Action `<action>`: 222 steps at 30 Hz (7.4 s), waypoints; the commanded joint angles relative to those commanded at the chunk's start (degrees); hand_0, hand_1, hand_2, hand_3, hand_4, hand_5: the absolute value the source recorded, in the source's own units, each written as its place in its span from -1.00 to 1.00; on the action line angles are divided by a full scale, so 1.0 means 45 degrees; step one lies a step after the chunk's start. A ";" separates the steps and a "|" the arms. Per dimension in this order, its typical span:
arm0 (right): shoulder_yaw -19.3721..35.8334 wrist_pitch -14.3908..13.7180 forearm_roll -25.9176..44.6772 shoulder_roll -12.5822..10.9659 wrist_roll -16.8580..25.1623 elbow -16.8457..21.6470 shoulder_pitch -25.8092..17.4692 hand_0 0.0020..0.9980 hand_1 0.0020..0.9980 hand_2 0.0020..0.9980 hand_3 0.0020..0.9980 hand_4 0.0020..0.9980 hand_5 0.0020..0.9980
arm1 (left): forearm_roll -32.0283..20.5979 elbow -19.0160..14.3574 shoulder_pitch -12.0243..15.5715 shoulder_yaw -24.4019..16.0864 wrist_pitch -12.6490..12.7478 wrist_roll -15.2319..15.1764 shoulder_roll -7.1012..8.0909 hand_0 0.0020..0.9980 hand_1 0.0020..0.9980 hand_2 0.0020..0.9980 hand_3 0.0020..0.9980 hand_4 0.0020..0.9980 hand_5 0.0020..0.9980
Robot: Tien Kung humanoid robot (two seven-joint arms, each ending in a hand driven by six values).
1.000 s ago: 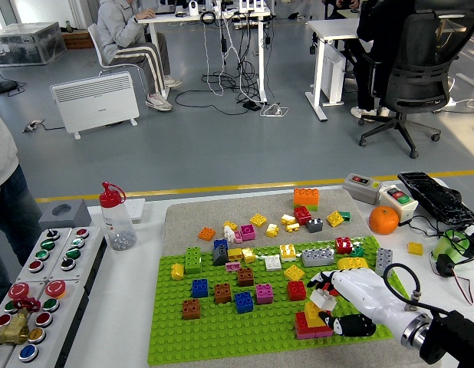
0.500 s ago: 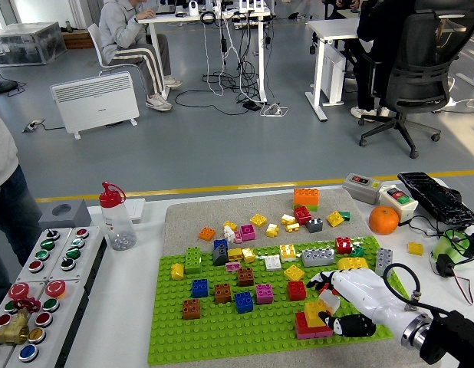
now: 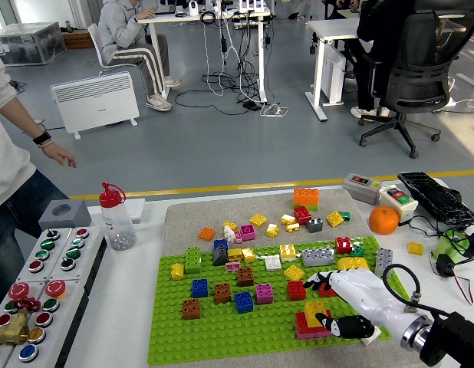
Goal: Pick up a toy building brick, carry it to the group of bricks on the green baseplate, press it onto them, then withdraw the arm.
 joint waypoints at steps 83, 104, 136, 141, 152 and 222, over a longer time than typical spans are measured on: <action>0.3429 -0.5428 0.1022 -0.0033 0.0557 0.0286 -0.2085 -0.10 0.05 0.16 0.15 -0.37 -0.89 | 0.0043 0.0000 -0.0008 0.0043 -0.0023 0.0015 0.0032 0.33 0.22 0.13 -0.11 -0.52 1.00; 0.3570 -0.4349 0.0903 -0.0165 0.0670 0.0461 -0.2214 0.32 0.30 0.30 0.31 0.00 -0.71 | 0.0075 0.0000 -0.0008 0.0026 -0.0025 0.0037 0.0024 0.33 0.22 0.13 -0.12 -0.52 1.00; 0.1225 -0.0269 0.0285 -0.0643 -0.0759 -0.1161 -0.0977 0.67 0.57 0.55 0.57 0.27 -0.58 | 0.0081 0.0000 0.0072 0.0032 -0.0018 0.0061 0.0031 0.33 0.22 0.13 -0.12 -0.52 1.00; 0.0900 0.0009 0.0269 -0.0639 -0.0916 -0.1393 -0.0748 0.68 0.57 0.55 0.58 0.28 -0.59 | 0.0075 0.0000 0.0028 0.0038 -0.0014 0.0059 0.0037 0.33 0.22 0.13 -0.12 -0.52 1.00; 0.0487 0.0230 0.0254 -0.0464 -0.1001 -0.2005 -0.0412 0.71 0.61 0.60 0.59 0.29 -0.58 | 0.0056 0.0000 -0.0006 0.0053 -0.0013 0.0054 0.0040 0.33 0.22 0.13 -0.12 -0.52 1.00; 0.0117 -0.1255 0.0604 0.0046 -0.0448 -0.2933 -0.0120 0.13 0.17 0.13 0.17 0.11 -0.64 | 0.0077 0.0000 0.0085 0.0027 -0.0002 0.0081 0.0027 0.33 0.22 0.13 -0.13 -0.52 1.00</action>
